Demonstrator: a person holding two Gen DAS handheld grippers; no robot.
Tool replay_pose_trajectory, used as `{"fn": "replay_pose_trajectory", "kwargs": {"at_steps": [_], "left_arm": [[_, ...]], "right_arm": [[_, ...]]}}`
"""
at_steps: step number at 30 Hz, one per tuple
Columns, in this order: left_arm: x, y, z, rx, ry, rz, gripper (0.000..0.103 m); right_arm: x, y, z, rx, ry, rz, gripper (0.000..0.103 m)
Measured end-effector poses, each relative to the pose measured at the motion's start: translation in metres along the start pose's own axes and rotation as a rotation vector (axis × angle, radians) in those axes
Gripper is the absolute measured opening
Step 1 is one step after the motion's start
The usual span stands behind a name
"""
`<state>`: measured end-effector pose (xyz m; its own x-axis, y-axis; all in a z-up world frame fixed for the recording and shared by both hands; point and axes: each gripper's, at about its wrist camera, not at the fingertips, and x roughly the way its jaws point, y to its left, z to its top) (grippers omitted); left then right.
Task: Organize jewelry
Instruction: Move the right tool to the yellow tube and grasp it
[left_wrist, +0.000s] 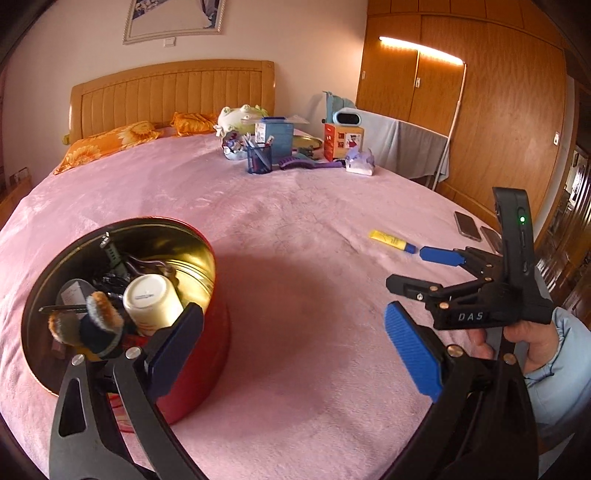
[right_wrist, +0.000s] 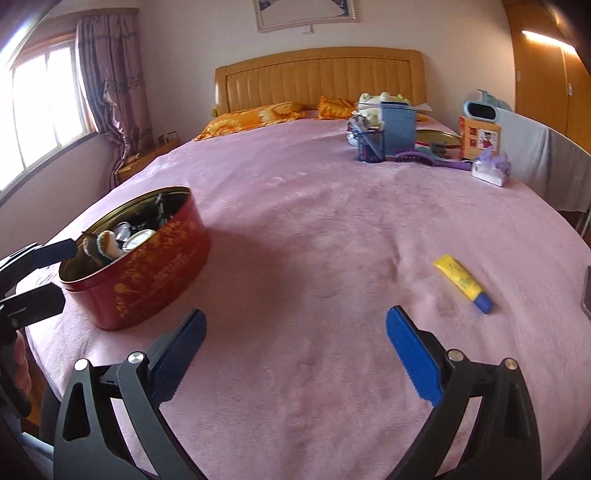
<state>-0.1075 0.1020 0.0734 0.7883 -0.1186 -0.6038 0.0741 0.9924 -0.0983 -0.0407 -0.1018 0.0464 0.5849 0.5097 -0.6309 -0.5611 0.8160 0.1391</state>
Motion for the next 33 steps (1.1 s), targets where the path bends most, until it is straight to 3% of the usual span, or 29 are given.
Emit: {"fn": "replay_pose_trajectory", "kwargs": {"at_steps": [5,8,17,18,19,21,23,26,33], "left_arm": [[0.046,-0.015,-0.001,-0.068,0.144,-0.077,0.096],[0.065,-0.027,-0.005,-0.064,0.192,-0.098,0.096],[0.087,-0.048,-0.008,-0.001,0.272,-0.081,0.096],[0.088,-0.048,-0.007,-0.001,0.273,-0.077,0.096],[0.089,-0.049,-0.006,-0.003,0.273,-0.076,0.096],[0.088,-0.050,-0.005,-0.012,0.274,-0.079,0.096],[0.088,-0.051,-0.004,-0.016,0.276,-0.086,0.096],[0.084,-0.053,-0.004,-0.010,0.272,-0.092,0.096],[0.055,-0.045,0.002,-0.030,0.193,-0.084,0.096]], "right_arm": [[0.003,-0.065,-0.004,0.066,-0.009,-0.115,0.099],[0.020,-0.100,0.003,0.073,0.005,-0.191,0.099],[0.109,-0.155,0.021,0.070,0.168,-0.211,0.097],[0.115,-0.158,0.019,0.075,0.187,-0.216,0.093],[0.120,-0.160,0.015,0.079,0.202,-0.233,0.072],[0.114,-0.159,0.011,0.085,0.173,-0.240,0.056],[0.104,-0.156,0.011,0.081,0.148,-0.219,0.021],[0.084,-0.142,0.013,0.060,0.107,-0.205,0.021],[0.026,-0.069,0.023,-0.001,-0.014,-0.055,0.021]]}}
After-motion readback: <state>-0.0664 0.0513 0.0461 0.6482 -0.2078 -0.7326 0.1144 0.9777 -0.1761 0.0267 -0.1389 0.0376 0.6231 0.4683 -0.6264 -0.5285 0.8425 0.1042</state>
